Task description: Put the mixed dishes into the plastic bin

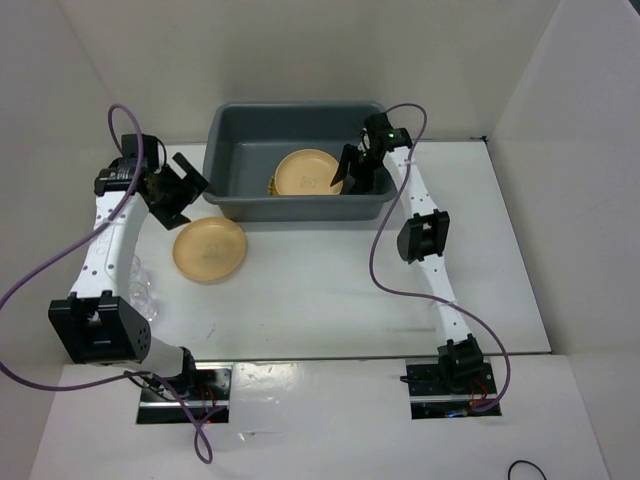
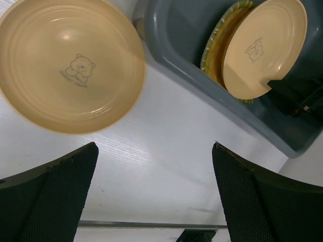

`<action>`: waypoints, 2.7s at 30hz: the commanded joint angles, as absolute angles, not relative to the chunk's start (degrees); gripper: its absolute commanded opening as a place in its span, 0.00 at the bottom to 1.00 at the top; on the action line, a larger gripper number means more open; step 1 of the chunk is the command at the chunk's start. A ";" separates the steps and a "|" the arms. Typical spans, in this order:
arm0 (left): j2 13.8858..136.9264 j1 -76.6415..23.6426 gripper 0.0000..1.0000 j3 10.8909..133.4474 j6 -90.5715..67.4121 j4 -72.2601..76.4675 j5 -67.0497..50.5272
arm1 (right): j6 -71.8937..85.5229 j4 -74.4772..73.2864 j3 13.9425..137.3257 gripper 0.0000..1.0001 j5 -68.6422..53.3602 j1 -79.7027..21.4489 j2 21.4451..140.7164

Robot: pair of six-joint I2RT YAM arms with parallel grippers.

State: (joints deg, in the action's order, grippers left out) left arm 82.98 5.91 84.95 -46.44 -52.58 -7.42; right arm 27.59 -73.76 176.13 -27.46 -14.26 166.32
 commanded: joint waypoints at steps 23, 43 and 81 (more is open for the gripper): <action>89.91 3.96 1.00 71.38 -44.30 -46.15 1.66 | 22.76 -72.52 179.30 0.99 -29.70 -8.96 138.79; 104.06 5.18 1.00 77.62 -30.77 -47.20 22.76 | 19.87 -74.53 179.30 0.99 -32.78 -7.29 137.72; 105.92 12.39 0.00 56.61 -26.19 -27.69 -15.64 | 19.78 -74.53 179.30 0.99 -36.74 -5.71 136.67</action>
